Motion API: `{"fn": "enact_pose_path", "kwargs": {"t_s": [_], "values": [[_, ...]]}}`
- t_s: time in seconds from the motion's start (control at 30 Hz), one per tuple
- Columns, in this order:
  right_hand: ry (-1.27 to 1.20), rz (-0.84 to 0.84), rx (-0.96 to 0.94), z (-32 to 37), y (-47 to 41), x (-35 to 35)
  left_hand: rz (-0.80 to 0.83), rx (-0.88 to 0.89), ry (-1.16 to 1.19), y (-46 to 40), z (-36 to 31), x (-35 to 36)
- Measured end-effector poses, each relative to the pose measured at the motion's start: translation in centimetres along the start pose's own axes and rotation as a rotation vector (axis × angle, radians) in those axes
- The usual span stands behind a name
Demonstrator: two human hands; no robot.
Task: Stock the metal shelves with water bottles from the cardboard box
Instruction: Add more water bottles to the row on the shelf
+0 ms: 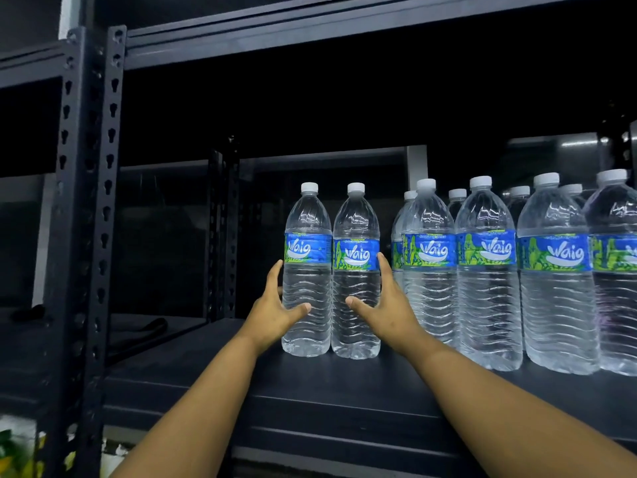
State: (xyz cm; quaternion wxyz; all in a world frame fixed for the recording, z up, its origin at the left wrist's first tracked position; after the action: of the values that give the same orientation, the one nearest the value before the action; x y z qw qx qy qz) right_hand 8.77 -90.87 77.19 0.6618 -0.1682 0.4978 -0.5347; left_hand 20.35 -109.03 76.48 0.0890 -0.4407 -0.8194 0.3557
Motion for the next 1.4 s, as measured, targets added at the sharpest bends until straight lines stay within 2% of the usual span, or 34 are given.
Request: {"fn": "enact_pose_path", "kwargs": {"t_s": [0.27,0.53,0.77,1.0,1.4], "values": [[0.099,0.017,0.009,0.9,0.7,-0.3,0.004,-0.018,-0.144,1.0,-0.9,0.1],[0.308,0.272,0.088,1.1,3.1,0.1,0.08,-0.135,-0.342,2.7,-1.4,0.3],[0.521,0.445,0.152,1.3,5.4,-0.7,0.193,-0.204,-0.626,4.8,-1.1,0.4],[0.683,0.489,0.067,2.9,6.5,-1.5,0.266,-0.242,-0.974,6.3,-2.7,0.7],[0.714,0.476,0.028,4.2,10.3,-6.5,0.282,-0.278,-1.018,10.1,-8.5,3.7]]}}
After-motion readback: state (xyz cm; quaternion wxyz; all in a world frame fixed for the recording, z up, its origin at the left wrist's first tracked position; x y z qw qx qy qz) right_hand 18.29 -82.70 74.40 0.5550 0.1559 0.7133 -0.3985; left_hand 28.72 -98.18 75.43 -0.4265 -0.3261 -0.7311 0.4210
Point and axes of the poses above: each hand's wrist, its own y-axis away from the middle knuckle, its own x-axis out of the palm, z = x × y, the point moved 5 cm from there along -y, towards the middle knuckle, and after that the axes turned 12 degrees about y, right-handed, at the moved point
